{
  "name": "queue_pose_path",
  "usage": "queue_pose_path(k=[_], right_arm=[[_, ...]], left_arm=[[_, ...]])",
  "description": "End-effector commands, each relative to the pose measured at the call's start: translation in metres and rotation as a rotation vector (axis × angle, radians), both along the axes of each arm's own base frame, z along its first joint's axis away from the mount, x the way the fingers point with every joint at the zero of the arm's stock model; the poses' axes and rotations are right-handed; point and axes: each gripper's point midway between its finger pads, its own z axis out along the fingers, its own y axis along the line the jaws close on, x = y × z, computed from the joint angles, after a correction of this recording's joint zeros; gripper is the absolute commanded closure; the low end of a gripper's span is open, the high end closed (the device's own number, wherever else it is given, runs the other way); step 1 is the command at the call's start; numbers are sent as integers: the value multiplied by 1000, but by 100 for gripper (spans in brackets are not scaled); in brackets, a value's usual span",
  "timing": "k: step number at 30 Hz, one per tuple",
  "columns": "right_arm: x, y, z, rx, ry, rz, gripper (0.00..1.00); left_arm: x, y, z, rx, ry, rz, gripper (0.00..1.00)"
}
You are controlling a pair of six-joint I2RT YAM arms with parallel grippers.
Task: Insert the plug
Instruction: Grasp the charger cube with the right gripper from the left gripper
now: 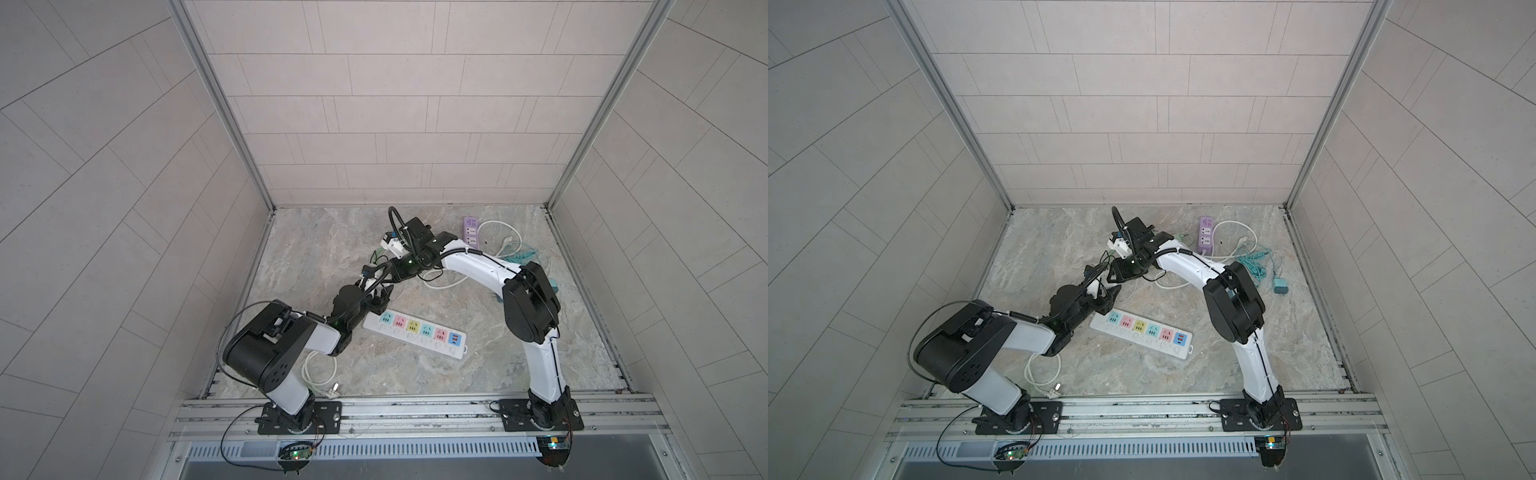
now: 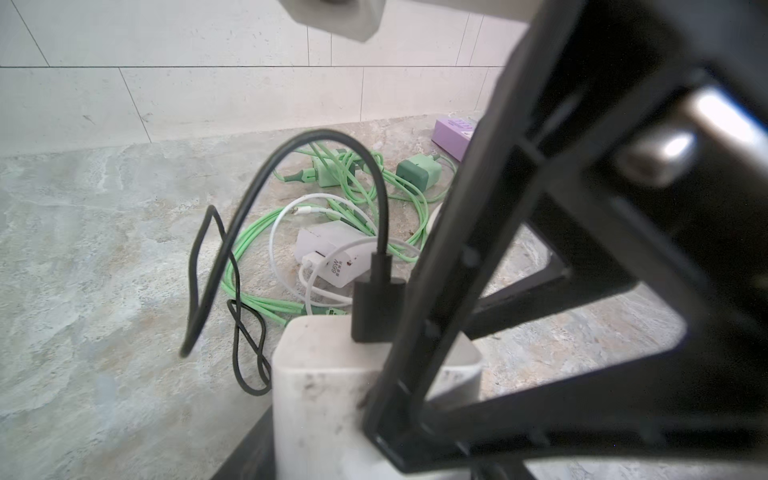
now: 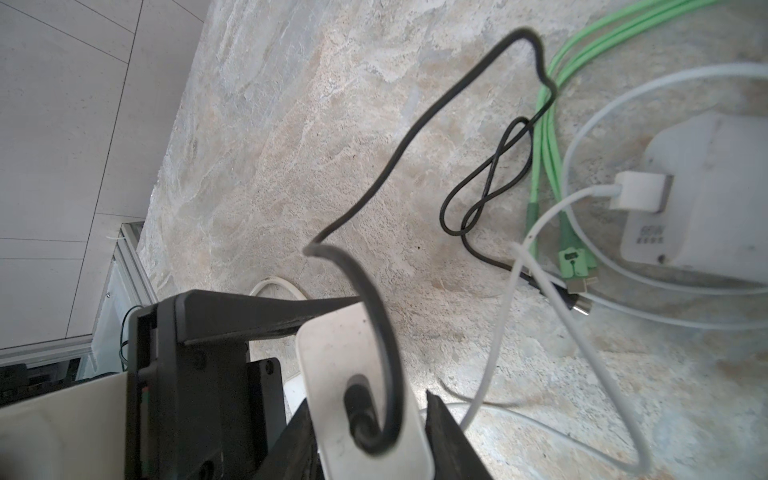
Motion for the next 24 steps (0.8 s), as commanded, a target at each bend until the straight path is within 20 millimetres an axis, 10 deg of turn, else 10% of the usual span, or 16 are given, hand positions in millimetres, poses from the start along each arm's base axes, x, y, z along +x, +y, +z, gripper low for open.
queue_pose_path(k=[1,10,16,18,24], right_arm=[[-13,12,-5,13,25,57,58],[-14,12,-1,16,8,65,74],[-7,9,11,16,-25,37,81],[-3,6,18,14,-45,20,81],[12,-18,53,29,-117,-49,81]], left_arm=[[4,-6,30,-52,-110,-11,46],[9,-5,36,-51,-119,8,43],[11,6,38,-64,-113,70,22],[11,15,42,-83,-102,122,1],[5,44,51,-87,-57,267,0]])
